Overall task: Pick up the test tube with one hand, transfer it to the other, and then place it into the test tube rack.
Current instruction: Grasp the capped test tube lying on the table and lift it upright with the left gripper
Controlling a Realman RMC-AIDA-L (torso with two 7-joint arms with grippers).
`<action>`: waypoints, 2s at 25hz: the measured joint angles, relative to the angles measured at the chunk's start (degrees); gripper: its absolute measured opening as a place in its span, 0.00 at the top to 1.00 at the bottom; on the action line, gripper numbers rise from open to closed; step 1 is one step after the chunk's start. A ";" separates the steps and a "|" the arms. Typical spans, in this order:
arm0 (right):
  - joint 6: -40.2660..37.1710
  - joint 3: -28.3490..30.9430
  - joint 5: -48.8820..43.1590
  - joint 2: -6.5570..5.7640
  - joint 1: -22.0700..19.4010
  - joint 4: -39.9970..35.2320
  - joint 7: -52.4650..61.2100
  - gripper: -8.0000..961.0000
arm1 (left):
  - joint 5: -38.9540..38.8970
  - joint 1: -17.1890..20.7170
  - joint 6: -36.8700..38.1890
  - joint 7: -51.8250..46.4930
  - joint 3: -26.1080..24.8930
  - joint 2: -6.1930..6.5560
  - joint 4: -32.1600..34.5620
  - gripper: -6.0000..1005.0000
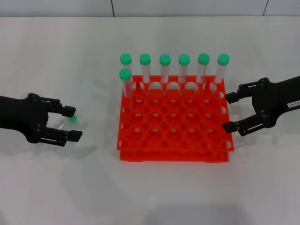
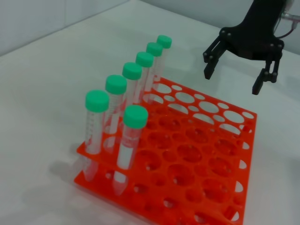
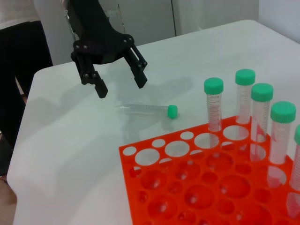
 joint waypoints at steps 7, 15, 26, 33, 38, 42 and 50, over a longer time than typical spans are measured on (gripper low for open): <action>0.05 0.00 -0.42 0.00 -0.19 0.00 0.00 0.11 | 0.37 0.00 -0.69 -0.25 0.00 0.03 -0.08 0.25; 0.10 0.00 -0.46 0.19 -0.22 0.00 -0.29 0.11 | 0.91 -0.08 -0.63 -0.17 0.00 0.03 -0.04 0.25; -0.15 0.39 -0.17 0.43 -0.63 0.44 -1.57 0.11 | -0.32 -0.09 2.89 0.68 0.00 -0.06 0.43 0.25; -0.28 0.55 0.49 0.79 -1.10 0.14 -2.81 0.11 | -0.34 1.64 4.89 -5.98 -0.25 -0.05 6.36 0.25; 0.00 0.63 0.79 1.20 -1.16 0.11 -3.65 0.11 | 2.15 3.68 6.68 -17.69 -0.10 -0.75 16.31 0.26; 0.18 1.11 0.88 1.52 -1.17 0.11 -3.97 0.11 | 6.53 3.06 8.33 -24.13 0.08 -0.77 18.12 0.26; 0.25 1.42 0.91 2.10 -0.70 0.02 -4.62 0.11 | 16.82 -0.39 7.94 -36.80 4.32 -0.88 18.13 0.26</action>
